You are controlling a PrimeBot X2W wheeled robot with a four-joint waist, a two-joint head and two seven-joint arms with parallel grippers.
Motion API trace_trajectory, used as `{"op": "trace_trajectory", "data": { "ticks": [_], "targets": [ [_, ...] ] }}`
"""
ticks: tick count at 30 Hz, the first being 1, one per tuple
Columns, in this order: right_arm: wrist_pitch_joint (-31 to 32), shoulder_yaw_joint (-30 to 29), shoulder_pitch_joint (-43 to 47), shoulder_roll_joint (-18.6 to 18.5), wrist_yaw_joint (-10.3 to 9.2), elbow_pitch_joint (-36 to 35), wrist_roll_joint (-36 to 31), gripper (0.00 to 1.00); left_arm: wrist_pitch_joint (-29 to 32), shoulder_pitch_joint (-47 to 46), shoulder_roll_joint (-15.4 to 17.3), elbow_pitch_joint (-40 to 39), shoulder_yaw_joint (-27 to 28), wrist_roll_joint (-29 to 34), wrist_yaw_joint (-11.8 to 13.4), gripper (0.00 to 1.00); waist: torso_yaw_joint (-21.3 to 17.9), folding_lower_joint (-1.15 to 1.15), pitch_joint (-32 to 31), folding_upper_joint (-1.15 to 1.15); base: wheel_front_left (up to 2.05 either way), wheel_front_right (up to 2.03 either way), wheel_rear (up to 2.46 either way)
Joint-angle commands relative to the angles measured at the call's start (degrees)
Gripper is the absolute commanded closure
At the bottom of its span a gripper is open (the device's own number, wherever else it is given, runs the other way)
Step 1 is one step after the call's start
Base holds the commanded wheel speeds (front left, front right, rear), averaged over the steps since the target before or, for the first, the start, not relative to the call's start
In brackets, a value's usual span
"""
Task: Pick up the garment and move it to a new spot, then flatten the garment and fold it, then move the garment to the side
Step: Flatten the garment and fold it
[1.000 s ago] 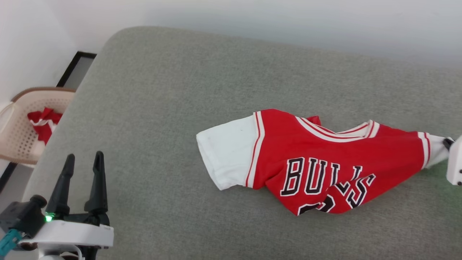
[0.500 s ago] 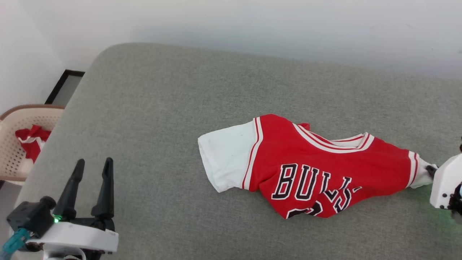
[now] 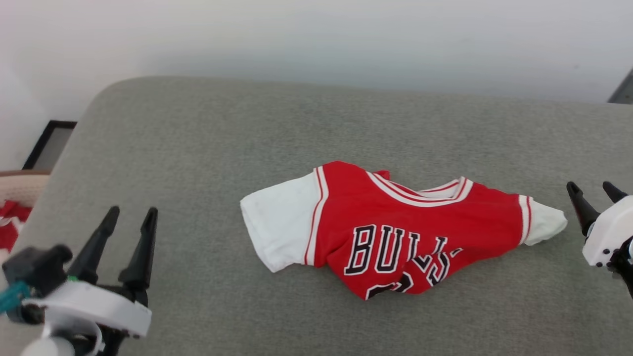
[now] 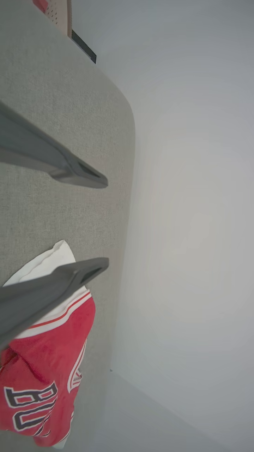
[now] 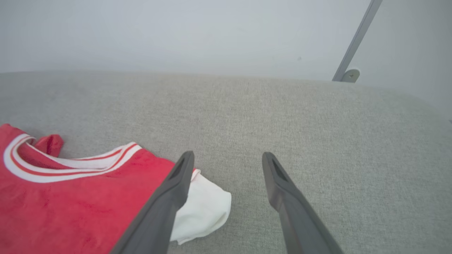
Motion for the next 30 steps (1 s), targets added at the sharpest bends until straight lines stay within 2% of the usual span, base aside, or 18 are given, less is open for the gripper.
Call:
{"op": "trace_trajectory", "data": {
  "ticks": [1,8,14,18,25,30],
  "targets": [
    [-0.6,-0.3,0.8,0.3,-0.10,-0.5,-0.2,0.00,0.3,-1.0,0.4,-0.3,-0.2,-0.3,-0.4,0.00,-1.2,0.00,-0.3,0.00,0.00,0.00,0.00],
    [-10.8,-4.0,6.3,3.8,-0.10,-10.8,-3.8,0.00,10.1,-6.4,5.3,-0.6,-2.9,-4.9,-0.3,0.00,-4.9,0.00,0.6,0.00,0.00,0.00,0.00],
    [-17.8,-7.1,10.4,7.8,-0.10,-18.7,-10.1,0.00,19.8,-13.3,9.4,2.7,-5.4,-9.9,-0.4,0.00,-7.8,0.00,2.4,0.00,0.00,0.00,0.00],
    [-21.4,-8.9,12.2,10.9,-0.10,-23.5,-14.0,0.00,26.9,-18.6,10.9,6.2,-8.0,-13.3,-0.3,0.00,-9.2,0.00,4.3,0.00,0.00,0.00,0.00],
    [-23.6,-10.2,13.5,15.2,-0.10,-28.6,-17.7,0.00,40.0,-26.9,13.2,14.3,-13.5,-16.3,-0.3,0.00,-11.1,0.00,7.6,0.00,0.00,0.00,0.00],
    [-23.7,-10.2,13.0,16.6,-0.10,-29.8,-18.8,0.00,45.9,-31.0,13.7,19.6,-15.8,-16.9,-0.3,0.00,-12.3,0.00,9.4,0.00,0.00,0.00,0.00]
  ]
}}
